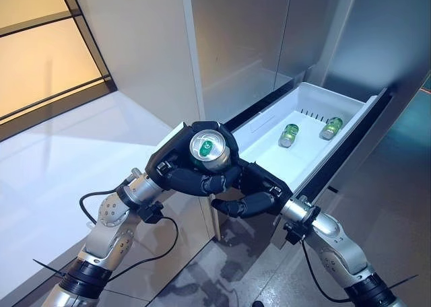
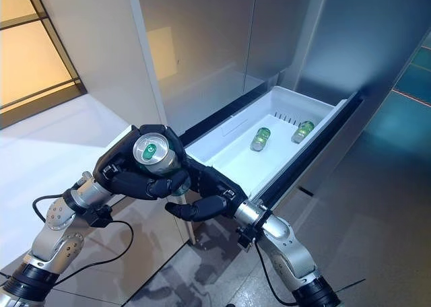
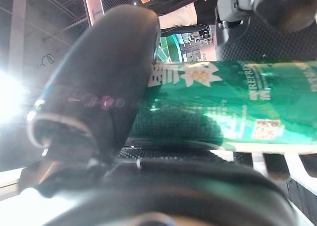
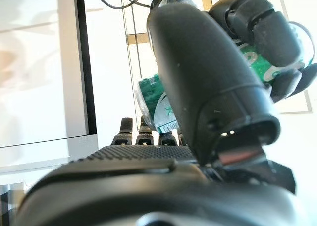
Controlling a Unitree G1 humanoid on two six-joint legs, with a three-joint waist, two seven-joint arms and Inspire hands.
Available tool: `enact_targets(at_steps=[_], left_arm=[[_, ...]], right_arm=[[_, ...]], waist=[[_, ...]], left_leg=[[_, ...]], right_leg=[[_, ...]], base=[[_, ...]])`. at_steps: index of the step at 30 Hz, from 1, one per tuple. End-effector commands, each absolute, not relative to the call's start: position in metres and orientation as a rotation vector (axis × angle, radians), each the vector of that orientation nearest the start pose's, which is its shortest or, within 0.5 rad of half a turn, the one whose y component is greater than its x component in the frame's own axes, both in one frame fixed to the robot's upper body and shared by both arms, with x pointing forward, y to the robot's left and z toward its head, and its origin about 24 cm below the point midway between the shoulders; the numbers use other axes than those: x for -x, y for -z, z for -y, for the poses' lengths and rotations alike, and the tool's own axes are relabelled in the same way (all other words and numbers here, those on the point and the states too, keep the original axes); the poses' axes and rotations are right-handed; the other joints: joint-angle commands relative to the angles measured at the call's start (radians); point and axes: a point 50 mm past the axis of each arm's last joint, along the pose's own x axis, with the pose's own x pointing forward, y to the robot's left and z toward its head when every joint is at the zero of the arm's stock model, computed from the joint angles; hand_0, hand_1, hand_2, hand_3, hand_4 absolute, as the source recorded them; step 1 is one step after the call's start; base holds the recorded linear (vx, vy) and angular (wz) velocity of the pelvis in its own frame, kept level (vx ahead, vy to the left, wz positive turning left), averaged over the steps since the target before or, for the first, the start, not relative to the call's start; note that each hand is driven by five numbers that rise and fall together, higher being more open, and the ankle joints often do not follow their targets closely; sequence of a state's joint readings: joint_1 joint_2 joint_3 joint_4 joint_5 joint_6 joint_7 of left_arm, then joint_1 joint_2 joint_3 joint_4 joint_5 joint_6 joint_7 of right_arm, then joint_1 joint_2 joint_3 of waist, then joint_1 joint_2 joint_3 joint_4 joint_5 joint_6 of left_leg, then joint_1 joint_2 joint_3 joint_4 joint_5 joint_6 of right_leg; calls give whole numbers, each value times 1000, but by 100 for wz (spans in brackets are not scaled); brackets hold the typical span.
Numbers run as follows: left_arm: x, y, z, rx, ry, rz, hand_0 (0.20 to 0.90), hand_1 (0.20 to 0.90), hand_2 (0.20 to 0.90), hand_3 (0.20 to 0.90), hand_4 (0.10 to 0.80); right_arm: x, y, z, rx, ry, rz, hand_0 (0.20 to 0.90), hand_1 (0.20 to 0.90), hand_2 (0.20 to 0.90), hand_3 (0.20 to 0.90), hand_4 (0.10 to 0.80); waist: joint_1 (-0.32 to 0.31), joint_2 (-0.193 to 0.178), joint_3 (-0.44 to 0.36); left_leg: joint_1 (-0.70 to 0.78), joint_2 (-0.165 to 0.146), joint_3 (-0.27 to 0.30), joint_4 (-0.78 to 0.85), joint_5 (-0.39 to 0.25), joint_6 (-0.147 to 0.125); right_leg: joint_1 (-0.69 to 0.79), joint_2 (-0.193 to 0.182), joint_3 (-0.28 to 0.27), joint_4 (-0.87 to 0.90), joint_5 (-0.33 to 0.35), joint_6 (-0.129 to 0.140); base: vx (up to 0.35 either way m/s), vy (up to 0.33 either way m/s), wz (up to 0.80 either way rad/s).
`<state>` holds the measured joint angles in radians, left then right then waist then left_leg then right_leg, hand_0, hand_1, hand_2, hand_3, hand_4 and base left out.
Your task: Put drinks into fridge and close the fridge
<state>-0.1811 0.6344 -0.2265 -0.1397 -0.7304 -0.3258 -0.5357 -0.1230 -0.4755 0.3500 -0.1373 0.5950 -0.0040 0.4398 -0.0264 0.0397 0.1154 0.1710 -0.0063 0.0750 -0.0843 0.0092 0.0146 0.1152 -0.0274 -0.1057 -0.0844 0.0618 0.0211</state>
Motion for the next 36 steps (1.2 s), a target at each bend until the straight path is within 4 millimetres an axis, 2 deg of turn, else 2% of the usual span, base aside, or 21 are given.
enact_targets(at_steps=[1,11,18,26,36], left_arm=[[-250,-215,-142,69,939,824,300,300,300,200,100],[-251,-204,-123,158,1024,738,300,300,300,200,100],[-250,-196,-112,225,1074,697,300,300,300,200,100],[-247,-190,-100,270,1140,681,300,300,300,200,100],[-244,-186,-92,298,1187,658,300,300,300,200,100]], right_arm=[[-242,-164,82,-203,-1072,466,900,900,900,900,800],[-236,-173,63,-220,-1165,501,900,900,900,900,800],[-234,-172,53,-225,-1221,453,900,900,900,900,800],[-229,-154,38,-380,-1339,269,900,900,900,900,800],[-222,-136,24,-452,-1414,106,900,900,900,900,800]], waist=[[18,-22,-53],[24,-24,-54],[25,-27,-53],[25,-31,-52],[26,-32,-48]], left_leg=[[-7,-34,-6,16,-58,17],[-6,-40,-13,18,-58,18],[-4,-42,-13,18,-59,22],[-1,-45,-13,18,-59,21],[1,-51,-22,18,-59,26]], right_leg=[[3,4,5,76,-110,40],[7,5,9,70,-107,40],[8,6,14,70,-105,39],[12,7,17,64,-102,40],[12,5,23,68,-101,42]], base=[[0,0,0],[0,0,0],[0,0,0],[0,0,0],[0,0,0]])
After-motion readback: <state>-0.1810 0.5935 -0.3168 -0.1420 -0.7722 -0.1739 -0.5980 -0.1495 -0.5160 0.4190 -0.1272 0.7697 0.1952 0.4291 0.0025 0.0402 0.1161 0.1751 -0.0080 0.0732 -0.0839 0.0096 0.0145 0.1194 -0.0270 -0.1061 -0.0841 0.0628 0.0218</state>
